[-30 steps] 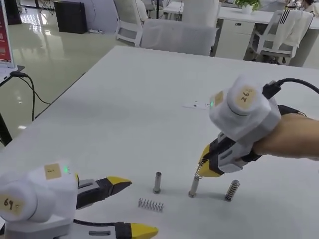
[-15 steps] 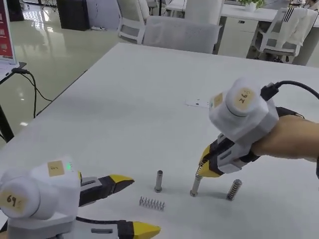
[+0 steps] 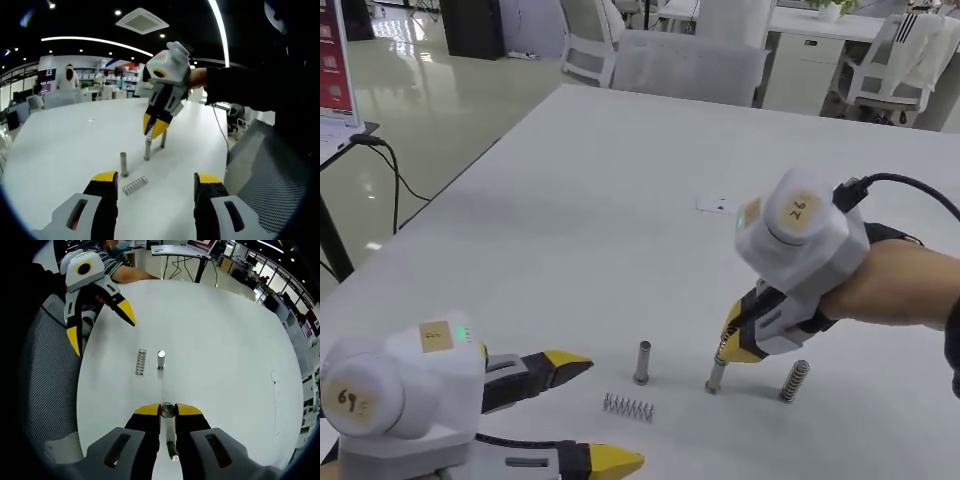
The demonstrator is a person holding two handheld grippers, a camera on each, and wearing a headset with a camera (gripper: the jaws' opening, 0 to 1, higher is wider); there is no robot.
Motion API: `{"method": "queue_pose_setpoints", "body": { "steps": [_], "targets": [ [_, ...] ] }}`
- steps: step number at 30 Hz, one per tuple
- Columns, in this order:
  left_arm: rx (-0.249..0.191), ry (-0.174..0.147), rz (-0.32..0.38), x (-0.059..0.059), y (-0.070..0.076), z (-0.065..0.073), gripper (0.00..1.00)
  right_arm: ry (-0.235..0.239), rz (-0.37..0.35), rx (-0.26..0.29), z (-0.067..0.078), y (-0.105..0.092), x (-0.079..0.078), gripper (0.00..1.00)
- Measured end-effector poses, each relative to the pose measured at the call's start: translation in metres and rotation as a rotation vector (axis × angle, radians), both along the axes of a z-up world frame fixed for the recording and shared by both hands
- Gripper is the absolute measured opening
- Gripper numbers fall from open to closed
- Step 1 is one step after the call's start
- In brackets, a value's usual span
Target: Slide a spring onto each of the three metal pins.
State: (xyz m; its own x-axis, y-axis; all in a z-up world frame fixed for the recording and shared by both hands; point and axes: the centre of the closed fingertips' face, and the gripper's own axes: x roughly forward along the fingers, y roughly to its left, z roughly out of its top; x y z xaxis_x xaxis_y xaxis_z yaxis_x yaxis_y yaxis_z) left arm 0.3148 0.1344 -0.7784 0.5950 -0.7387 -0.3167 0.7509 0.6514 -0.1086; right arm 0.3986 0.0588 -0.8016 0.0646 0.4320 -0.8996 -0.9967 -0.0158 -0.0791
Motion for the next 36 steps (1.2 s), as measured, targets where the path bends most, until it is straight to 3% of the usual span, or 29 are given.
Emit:
{"method": "queue_pose_setpoints", "body": {
  "steps": [19, 27, 36],
  "targets": [
    [0.009, 0.007, -0.001, -0.001, -0.001, -0.001, 0.55, 0.023, -0.024, -0.013, -0.035, 0.000, 0.001, 0.08],
    [0.010, 0.010, 0.003, -0.002, 0.000, -0.002, 0.55, 0.037, -0.035, -0.021, -0.043, -0.001, 0.001, 0.08],
    [0.011, 0.011, 0.005, -0.002, 0.000, -0.003, 0.55, 0.047, -0.046, -0.008, -0.041, 0.001, 0.001, 0.09]
  ]
}}
